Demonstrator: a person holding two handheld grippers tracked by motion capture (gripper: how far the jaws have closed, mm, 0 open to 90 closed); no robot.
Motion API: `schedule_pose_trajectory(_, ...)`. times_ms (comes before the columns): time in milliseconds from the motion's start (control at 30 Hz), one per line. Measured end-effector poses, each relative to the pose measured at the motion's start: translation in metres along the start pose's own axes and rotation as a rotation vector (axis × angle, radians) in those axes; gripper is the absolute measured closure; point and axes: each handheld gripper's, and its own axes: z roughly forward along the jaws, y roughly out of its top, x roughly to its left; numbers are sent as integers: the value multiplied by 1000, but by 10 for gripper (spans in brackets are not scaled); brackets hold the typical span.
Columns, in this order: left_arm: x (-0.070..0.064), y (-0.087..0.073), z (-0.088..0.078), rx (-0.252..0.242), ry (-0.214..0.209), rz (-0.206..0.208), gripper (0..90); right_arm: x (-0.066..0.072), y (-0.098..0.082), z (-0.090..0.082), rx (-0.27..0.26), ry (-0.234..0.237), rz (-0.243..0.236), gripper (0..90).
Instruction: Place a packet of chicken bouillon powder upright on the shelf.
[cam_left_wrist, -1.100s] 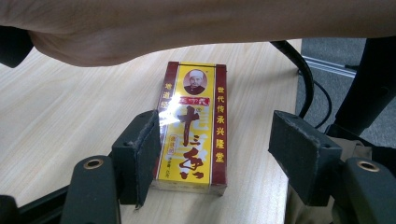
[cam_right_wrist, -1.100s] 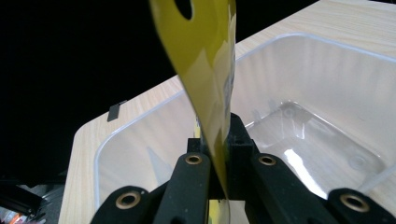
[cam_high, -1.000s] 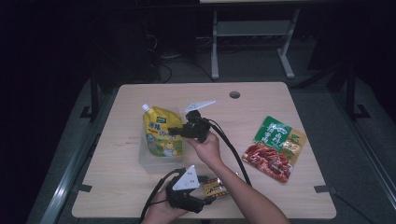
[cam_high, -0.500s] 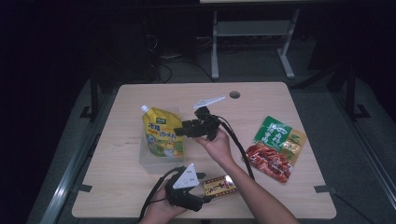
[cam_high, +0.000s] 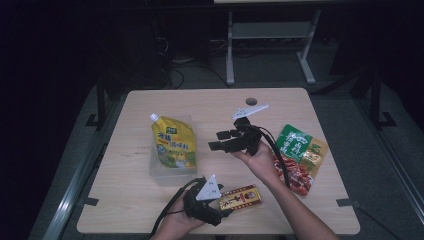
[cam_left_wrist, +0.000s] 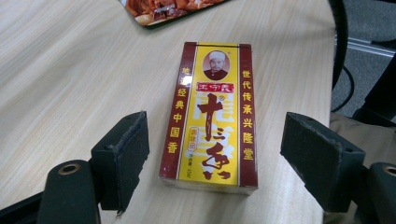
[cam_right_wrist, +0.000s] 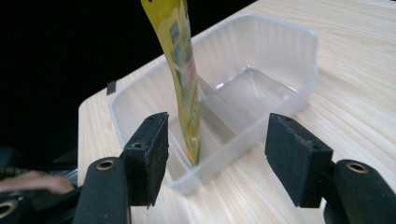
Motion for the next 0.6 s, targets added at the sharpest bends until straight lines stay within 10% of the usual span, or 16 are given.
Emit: schedule_pose_trajectory(600, 1, -1, 24, 108, -7, 31, 197, -6, -39, -52, 14, -51, 32, 339)
